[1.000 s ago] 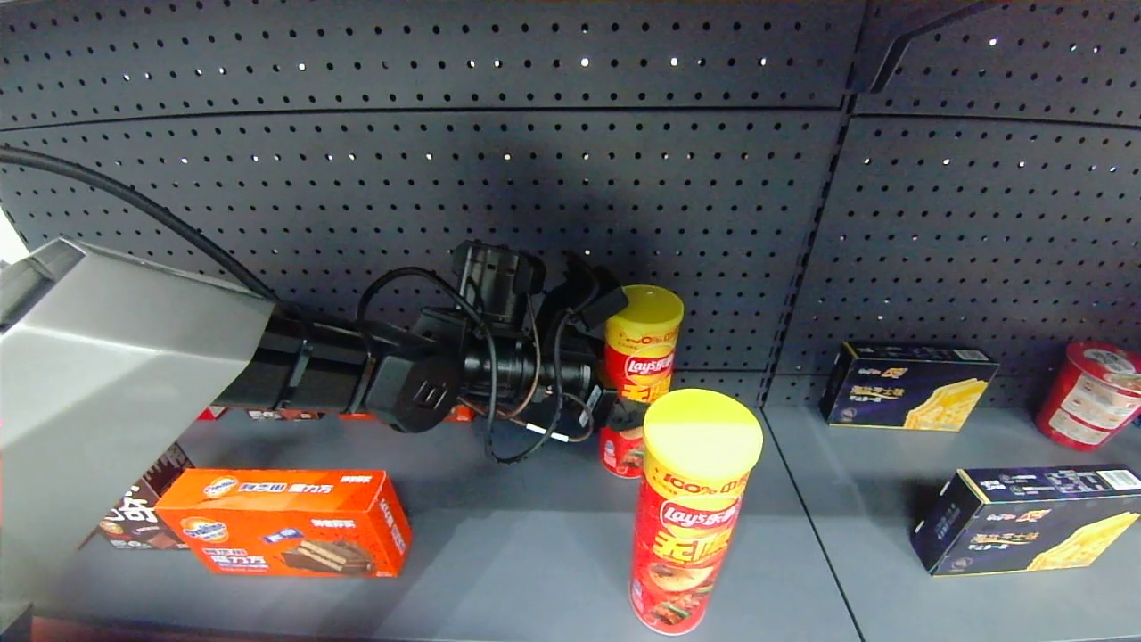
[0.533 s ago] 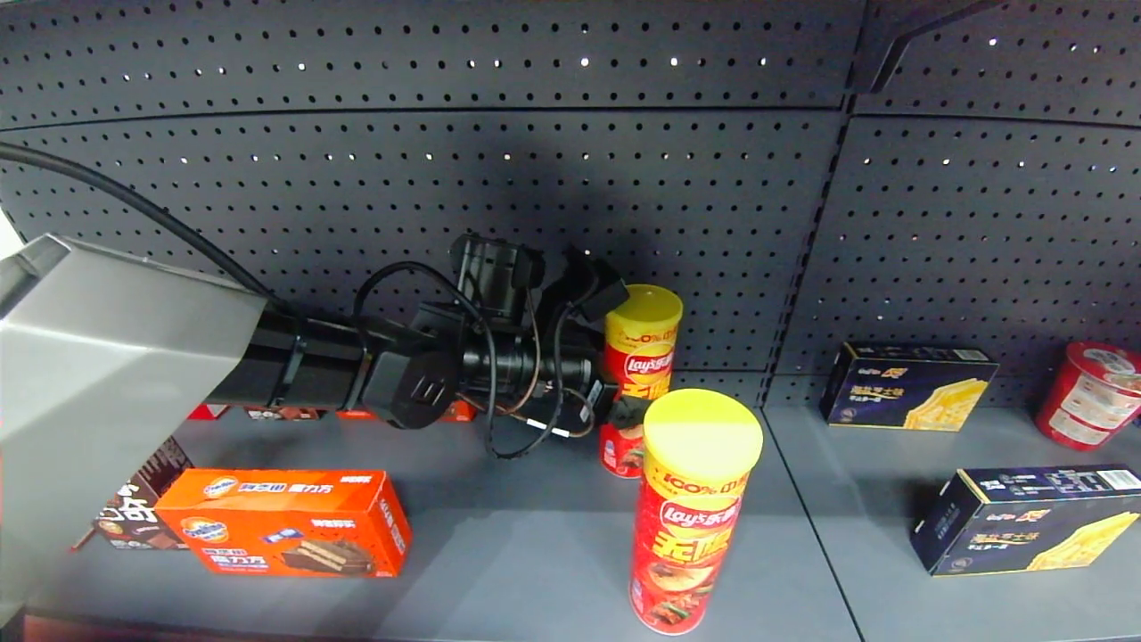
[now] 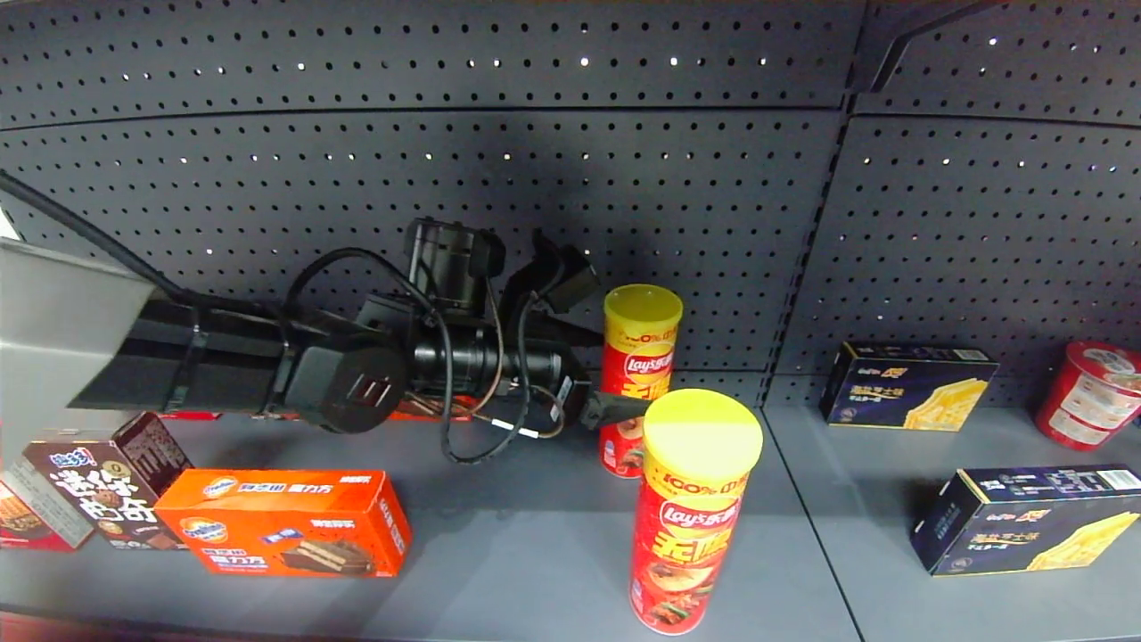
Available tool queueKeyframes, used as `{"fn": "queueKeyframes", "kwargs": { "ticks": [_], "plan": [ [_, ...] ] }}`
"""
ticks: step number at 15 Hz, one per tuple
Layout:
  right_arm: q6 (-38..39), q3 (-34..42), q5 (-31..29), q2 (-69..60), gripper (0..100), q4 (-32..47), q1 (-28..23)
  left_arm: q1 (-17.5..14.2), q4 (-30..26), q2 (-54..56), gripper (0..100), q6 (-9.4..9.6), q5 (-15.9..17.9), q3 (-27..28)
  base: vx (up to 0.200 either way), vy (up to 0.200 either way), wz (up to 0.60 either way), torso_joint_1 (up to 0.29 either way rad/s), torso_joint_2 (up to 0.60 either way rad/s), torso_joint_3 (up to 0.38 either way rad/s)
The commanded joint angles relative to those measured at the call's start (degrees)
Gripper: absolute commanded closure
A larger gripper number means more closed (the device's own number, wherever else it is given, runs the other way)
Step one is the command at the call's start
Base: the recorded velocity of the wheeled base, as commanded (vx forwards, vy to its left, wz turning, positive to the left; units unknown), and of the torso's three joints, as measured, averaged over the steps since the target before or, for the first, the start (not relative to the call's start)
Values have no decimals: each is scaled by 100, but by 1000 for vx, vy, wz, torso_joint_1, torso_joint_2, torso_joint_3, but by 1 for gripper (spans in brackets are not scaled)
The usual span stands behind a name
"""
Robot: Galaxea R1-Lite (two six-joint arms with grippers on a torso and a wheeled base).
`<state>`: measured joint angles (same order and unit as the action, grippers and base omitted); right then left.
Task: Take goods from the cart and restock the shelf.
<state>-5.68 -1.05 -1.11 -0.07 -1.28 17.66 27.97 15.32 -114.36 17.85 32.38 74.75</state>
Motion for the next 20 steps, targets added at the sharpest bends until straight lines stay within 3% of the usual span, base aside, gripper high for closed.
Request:
{"fn": "queueKeyframes", "kwargs": {
  "ticks": [1,10,17,19,20],
  "plan": [
    [-3,-1,-3,7,0,-4,0,-204,6,476,0,8,102,-233,0,0,0,0,0,0],
    [41,-1,-3,7,0,-4,9,-687,58,1724,0,-9,120,-1156,0,0,0,0,0,0],
    [41,-1,5,7,0,-4,0,-1294,94,3025,0,43,-21,-1885,0,0,0,0,0,0],
    [41,-1,5,7,0,-13,0,-1487,331,3412,0,149,-232,-2299,0,0,0,0,0,0],
    [32,-1,-3,7,0,-4,9,-1478,401,3579,0,158,-592,-2492,0,0,0,0,0,0]
  ]
}}
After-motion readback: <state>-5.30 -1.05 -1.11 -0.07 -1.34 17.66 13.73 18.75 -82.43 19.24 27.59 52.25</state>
